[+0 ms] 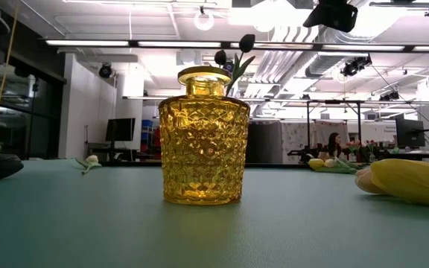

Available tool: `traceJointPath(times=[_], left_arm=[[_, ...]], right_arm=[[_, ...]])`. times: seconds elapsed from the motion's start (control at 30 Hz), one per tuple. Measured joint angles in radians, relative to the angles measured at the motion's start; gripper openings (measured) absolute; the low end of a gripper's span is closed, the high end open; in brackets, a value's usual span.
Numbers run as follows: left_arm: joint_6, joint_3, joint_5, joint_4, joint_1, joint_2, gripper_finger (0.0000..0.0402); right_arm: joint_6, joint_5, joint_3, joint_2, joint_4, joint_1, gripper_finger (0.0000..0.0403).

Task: Sort flowers into vase by color
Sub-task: Put the black tulip into the blue vase

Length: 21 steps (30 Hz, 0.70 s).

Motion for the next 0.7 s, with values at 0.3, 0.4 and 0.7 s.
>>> traceJointPath(times=[0.3, 0.4, 0.7], left_arm=[[0.100, -0.015, -0.002, 0.041, 0.032, -0.003, 0.0066], [0.176, -0.004, -0.050, 0.041, 0.044, -0.012, 0.0014], [0.365, 0.107, -0.558, -0.074, 0.162, -0.221, 0.0002]], right_arm=[[-0.008, -0.011, 0.000, 0.000, -0.001, 0.000, 0.0261], [-0.008, -0.026, 0.000, 0.000, -0.001, 0.000, 0.0261], [0.007, -0.156, 0.000, -0.050, 0.108, 0.000, 0.0261]])
